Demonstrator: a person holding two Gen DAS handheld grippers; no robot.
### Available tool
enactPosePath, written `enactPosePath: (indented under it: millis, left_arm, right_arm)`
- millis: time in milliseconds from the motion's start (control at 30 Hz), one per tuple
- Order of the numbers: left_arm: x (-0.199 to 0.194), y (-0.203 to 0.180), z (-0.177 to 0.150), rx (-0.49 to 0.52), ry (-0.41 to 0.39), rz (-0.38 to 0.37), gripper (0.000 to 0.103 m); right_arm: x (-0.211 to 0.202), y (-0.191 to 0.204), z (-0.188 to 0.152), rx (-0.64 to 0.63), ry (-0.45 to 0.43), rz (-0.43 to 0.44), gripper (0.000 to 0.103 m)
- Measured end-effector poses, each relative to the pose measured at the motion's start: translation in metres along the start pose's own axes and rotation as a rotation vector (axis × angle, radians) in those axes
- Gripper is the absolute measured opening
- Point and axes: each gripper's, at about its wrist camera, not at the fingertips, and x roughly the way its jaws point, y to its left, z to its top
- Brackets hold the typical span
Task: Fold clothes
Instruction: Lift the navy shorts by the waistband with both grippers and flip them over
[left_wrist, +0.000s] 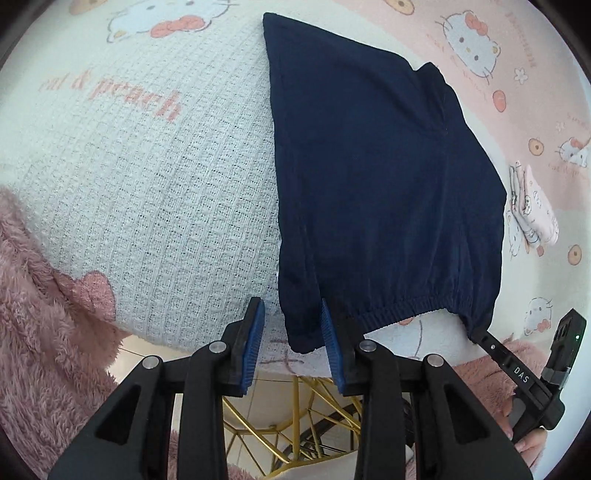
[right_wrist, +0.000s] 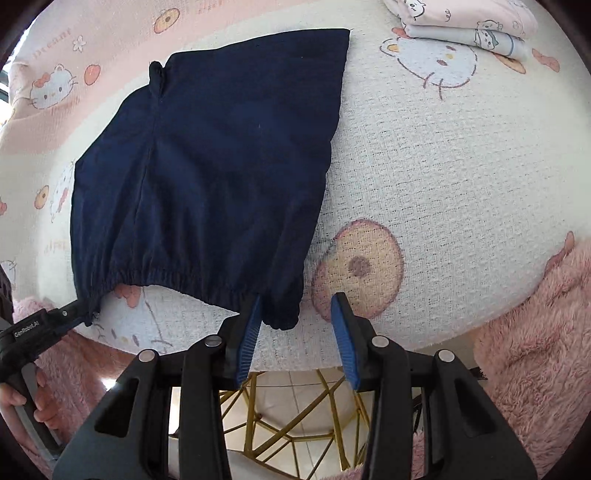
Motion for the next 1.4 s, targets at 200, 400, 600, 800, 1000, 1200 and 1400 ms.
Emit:
enactPosePath:
  millis: [200, 400, 600, 800, 1000, 1200, 1400]
  left_arm:
    - [-0.013, -0.001, -0.008, 0.016, -0.013, -0.060, 0.034]
    - [0.003, 0.000, -0.022, 0.011, 0.006, -0.106, 0.022]
    - [-0.024, -0.002, -0.023, 0.019, -0.074, -0.140, 0.011]
    - [-0.035, -0.001, -0.020, 0.027, -0.045, -0.136, 0.011]
    - [-0.014, 0.004, -0.038, 0.007, 0.023, -0.113, 0.011]
    - [0.000, -0.003, -0.038, 0.026, 0.074, -0.052, 0.021]
    - [-0.029, -0.013, -0.042, 0.063, -0.070, 0.041, 0.021]
  right_arm:
    - [-0.016, 0.004, -0.010, -0.047, -0.064, -0.081, 0.042]
    - [-0.006, -0.014, -0.018, 0.055, 0.000, 0.133, 0.040]
    - [-0.020, -0.014, -0.024, 0.041, -0.008, 0.212, 0.009]
    - [-0.039, -0.014, -0.025, 0.039, -0.047, 0.297, 0.009]
    - [-0.013, -0.018, -0.014, 0.023, -0.005, 0.247, 0.009]
    - [0.005, -0.003, 0.009, -0.050, 0.017, 0.118, 0.011]
    - [0.006, -0.014, 0.017, -0.004, 0.007, 0.165, 0.024]
